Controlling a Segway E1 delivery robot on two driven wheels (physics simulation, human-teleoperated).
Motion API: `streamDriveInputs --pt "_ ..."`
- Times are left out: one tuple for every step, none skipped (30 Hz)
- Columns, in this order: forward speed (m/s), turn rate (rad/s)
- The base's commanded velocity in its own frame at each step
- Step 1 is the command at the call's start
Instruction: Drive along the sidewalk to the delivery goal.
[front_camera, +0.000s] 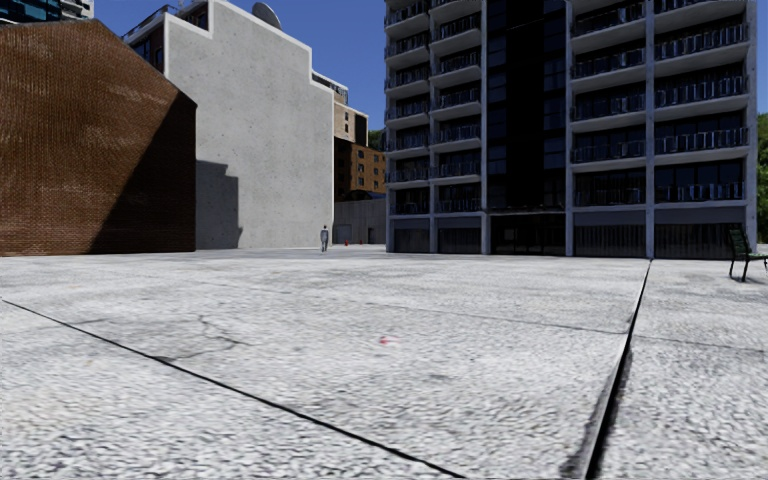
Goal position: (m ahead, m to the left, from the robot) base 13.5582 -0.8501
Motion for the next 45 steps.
streamDriveInputs --pt "2.0 0.0" --pt "2.0 0.0" --pt "2.0 0.0" --pt "2.0 0.0" --pt "2.0 0.0" --pt "2.0 0.0" --pt "2.0 0.0" --pt "2.0 0.0" --pt "2.0 0.0" --pt "2.0 0.0" --pt "2.0 0.0" --pt "2.0 0.0" --pt "2.0 0.0" --pt "2.0 0.0" --pt "2.0 0.0" --pt "2.0 0.0" --pt "2.0 0.0" --pt "2.0 0.0" --pt "2.0 0.0" --pt "2.0 0.0" --pt "2.0 0.0" --pt "2.0 0.0" --pt "2.0 0.0" --pt "2.0 0.0" --pt "2.0 0.0" --pt "2.0 0.0" --pt "2.0 0.0" --pt "2.0 0.0" --pt "2.0 0.0" --pt "2.0 0.0" --pt "2.0 0.0" --pt "2.0 0.0" --pt "2.0 0.0" --pt "2.0 0.0" --pt "2.0 0.0" --pt "2.0 0.0" --pt "2.0 0.0" --pt "2.0 0.0" --pt "2.0 0.0" --pt "2.0 0.0" --pt "2.0 0.0" --pt "2.0 0.0" --pt "2.0 0.0" --pt "2.0 0.0" --pt "2.0 0.0"
